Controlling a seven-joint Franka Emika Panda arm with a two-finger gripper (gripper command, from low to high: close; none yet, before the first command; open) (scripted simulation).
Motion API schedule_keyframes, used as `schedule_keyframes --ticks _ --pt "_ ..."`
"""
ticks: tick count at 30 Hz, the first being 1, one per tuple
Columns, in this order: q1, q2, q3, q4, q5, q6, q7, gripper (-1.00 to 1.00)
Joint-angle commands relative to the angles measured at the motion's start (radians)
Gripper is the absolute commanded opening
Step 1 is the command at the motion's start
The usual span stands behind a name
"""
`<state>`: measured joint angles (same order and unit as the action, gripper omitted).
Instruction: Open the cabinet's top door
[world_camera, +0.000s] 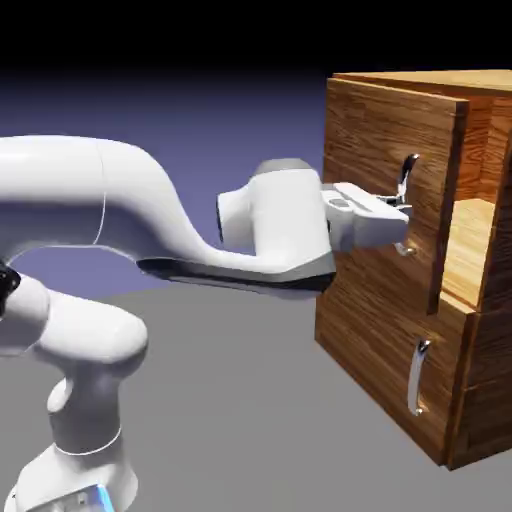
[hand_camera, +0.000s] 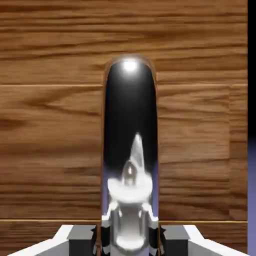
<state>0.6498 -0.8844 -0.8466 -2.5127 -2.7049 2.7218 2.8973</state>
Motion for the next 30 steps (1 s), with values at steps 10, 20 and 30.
schedule_keyframes --ticks 10,20,30 --pt "-0.322 -0.167 0.356 -0.281 0.374 -0.158 -0.155 -1.0" --pt "-0.438 -0.377 0.674 -0.459 0.809 -0.317 -0.328 -1.0" --pt "-0.377 -0.506 1.008 -0.522 1.242 -0.559 -0.45 -1.0"
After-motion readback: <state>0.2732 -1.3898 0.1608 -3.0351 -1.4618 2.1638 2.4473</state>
